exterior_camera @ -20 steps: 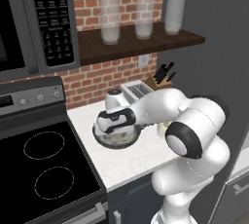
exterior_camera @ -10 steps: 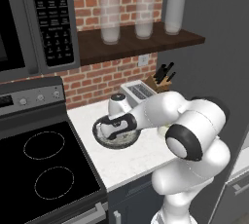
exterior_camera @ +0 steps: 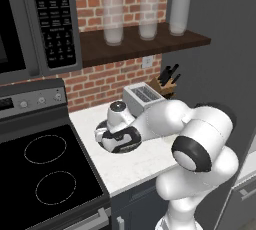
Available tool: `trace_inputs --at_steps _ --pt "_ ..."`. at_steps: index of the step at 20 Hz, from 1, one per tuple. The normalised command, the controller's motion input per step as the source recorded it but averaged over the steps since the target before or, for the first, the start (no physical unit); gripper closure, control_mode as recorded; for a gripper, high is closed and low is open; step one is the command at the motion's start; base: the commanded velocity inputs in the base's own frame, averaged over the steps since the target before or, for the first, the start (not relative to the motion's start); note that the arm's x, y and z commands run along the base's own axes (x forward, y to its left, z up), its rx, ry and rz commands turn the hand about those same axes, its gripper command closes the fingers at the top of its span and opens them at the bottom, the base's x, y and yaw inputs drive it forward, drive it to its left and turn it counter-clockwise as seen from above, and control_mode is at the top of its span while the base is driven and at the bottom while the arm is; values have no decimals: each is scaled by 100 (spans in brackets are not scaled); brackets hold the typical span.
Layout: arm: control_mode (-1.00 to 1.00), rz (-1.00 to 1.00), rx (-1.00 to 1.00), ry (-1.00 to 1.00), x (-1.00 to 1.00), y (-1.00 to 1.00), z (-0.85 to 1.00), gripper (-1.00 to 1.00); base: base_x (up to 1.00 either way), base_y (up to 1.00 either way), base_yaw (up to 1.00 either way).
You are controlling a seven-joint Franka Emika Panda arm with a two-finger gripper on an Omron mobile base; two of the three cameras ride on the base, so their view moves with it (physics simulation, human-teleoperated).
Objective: Grab a lemon wedge from the fridge and one ice cube from the ice bowl, and put them in the glass of lemonade.
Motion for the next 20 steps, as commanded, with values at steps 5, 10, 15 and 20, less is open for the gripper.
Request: trace_inputs --at_steps 5,10,15,20 --pt "-100 0 0 -4 2 19 0 -100 0 0 0" --pt "-100 0 0 4 27 0 -5 -100 0 0 0" --pt "-100 0 0 1 14 0 0 -100 0 0 0" --pt "-100 -6 0 0 10 -4 -3 -100 0 0 0"
